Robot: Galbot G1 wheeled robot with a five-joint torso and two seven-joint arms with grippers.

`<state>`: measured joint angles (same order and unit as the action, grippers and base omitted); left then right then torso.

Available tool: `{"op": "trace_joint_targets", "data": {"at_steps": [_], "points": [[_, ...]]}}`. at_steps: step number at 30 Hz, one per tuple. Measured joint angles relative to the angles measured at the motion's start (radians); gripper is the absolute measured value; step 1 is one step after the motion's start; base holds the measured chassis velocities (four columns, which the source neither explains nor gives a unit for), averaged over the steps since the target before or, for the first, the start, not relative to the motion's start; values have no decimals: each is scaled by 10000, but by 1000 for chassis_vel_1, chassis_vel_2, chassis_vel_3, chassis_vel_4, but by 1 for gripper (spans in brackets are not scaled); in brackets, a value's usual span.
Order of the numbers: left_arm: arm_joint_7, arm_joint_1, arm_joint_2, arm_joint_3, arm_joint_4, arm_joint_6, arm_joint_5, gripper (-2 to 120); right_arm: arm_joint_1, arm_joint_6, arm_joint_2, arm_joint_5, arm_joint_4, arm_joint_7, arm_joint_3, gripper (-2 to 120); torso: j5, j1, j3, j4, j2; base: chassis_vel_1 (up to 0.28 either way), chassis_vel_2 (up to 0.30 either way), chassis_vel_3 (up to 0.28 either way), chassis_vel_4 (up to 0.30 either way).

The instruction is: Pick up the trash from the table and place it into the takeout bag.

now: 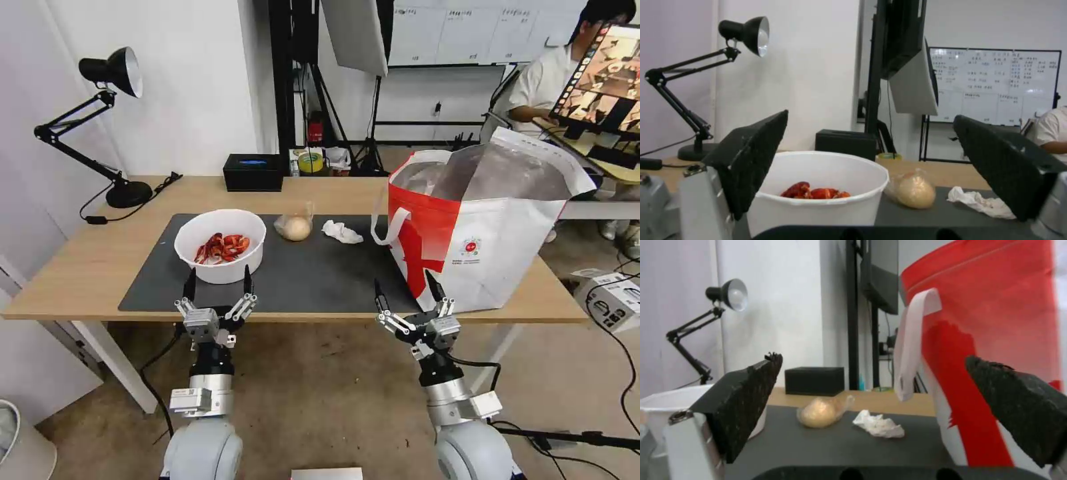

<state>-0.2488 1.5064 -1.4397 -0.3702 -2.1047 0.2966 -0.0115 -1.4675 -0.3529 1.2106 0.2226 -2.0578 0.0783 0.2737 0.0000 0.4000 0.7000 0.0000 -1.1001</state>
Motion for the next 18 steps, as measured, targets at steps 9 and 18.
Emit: {"op": "trace_joint_targets", "data": {"at_steps": [9,18], "points": [[0,1,-66,27,24,-10,1,100,724,1061,-354,295,433,-197,-582,100,0,0,0,0,0,0,0,0,0],[-1,13,-166,90,55,-5,84,100,1832,2095,-503,1115,879,-15,-1328,100,0,1,1,1,1,0,0,0,0]]}}
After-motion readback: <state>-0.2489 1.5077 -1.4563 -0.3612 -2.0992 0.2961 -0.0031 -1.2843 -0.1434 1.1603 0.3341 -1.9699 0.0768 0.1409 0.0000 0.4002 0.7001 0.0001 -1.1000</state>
